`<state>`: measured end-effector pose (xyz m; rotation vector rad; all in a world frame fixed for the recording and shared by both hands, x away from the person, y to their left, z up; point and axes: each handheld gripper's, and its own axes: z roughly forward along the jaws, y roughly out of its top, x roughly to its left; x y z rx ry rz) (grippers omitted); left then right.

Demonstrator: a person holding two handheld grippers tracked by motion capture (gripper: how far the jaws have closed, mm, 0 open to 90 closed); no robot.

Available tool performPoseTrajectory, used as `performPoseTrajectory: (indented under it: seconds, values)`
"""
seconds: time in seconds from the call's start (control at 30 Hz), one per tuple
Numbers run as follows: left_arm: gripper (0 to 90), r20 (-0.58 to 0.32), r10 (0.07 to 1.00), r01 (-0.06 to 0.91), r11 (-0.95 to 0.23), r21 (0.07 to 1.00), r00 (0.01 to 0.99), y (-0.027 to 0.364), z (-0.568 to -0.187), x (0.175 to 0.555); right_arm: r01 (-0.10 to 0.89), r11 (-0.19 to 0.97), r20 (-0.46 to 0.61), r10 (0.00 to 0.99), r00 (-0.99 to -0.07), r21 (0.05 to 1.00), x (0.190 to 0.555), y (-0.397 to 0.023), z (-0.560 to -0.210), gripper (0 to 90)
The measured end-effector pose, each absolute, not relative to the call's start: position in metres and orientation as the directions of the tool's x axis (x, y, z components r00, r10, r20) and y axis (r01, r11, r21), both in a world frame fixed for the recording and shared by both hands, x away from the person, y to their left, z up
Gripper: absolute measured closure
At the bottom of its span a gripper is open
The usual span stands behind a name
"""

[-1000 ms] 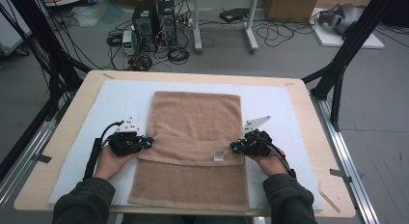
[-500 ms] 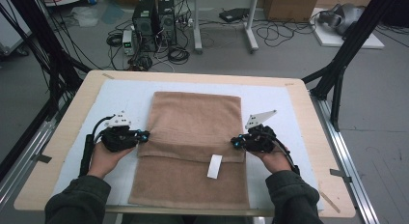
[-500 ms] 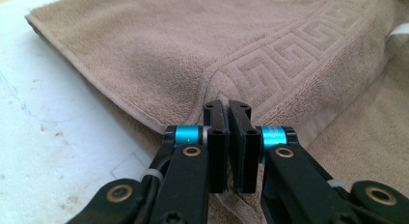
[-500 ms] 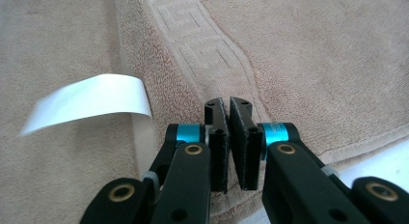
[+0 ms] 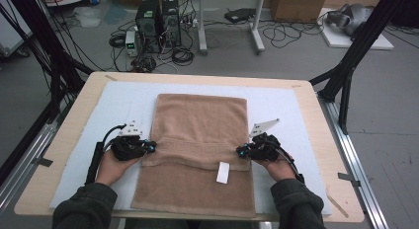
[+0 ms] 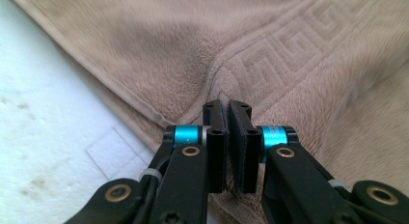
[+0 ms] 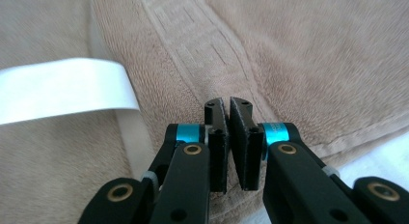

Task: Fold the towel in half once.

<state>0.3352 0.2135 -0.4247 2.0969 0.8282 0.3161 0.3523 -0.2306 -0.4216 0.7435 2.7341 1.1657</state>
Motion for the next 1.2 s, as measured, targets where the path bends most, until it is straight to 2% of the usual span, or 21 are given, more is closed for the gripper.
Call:
performPoseTrajectory:
  seconds: [0.23, 0.6, 0.83, 0.97, 1.0, 1.03, 1.07, 1.1, 1.2]
  values:
    - [85.3, -0.104, 0.678, 0.43, -0.334, 0.839, 0.728, 0.22, -0.405, 0.335, 0.379, 0.56, 0.103, 0.462, -0.881, 0.737, 0.353, -0.234, -0.403, 85.5]
    - [85.1, -0.093, 0.668, 0.419, -0.347, 0.839, 0.739, 0.222, -0.393, 0.327, 0.359, 0.53, 0.106, 0.448, -0.888, 0.768, 0.346, -0.237, -0.386, 85.6]
    - [85.7, -0.073, 0.626, 0.382, -0.376, 0.844, 0.776, 0.227, -0.372, 0.294, 0.297, 0.534, 0.072, 0.401, -0.913, 0.792, 0.317, -0.24, -0.364, 85.7]
    - [85.7, -0.095, 0.548, 0.358, -0.396, 0.846, 0.831, 0.232, -0.359, 0.255, 0.26, 0.526, 0.079, 0.341, -0.937, 0.81, 0.283, -0.244, -0.348, 85.3]
    - [84.4, -0.108, 0.519, 0.355, -0.405, 0.843, 0.848, 0.234, -0.361, 0.247, 0.252, 0.526, 0.093, 0.311, -0.946, 0.812, 0.274, -0.247, -0.345, 81.9]
    - [77.9, -0.104, 0.523, 0.36, -0.416, 0.835, 0.846, 0.236, -0.366, 0.242, 0.261, 0.52, 0.119, 0.29, -0.949, 0.813, 0.269, -0.249, -0.346, 74.1]
    - [67.8, -0.101, 0.534, 0.371, -0.428, 0.824, 0.839, 0.236, -0.37, 0.243, 0.278, 0.516, 0.133, 0.301, -0.944, 0.81, 0.268, -0.253, -0.35, 72.6]
    - [61.7, -0.112, 0.547, 0.393, -0.431, 0.812, 0.83, 0.236, -0.376, 0.246, 0.291, 0.518, 0.139, 0.313, -0.94, 0.804, 0.269, -0.255, -0.353, 72.0]
    - [60.4, -0.106, 0.569, 0.399, -0.421, 0.814, 0.816, 0.233, -0.391, 0.258, 0.351, 0.515, 0.167, 0.369, -0.914, 0.782, 0.285, -0.26, -0.372, 68.8]
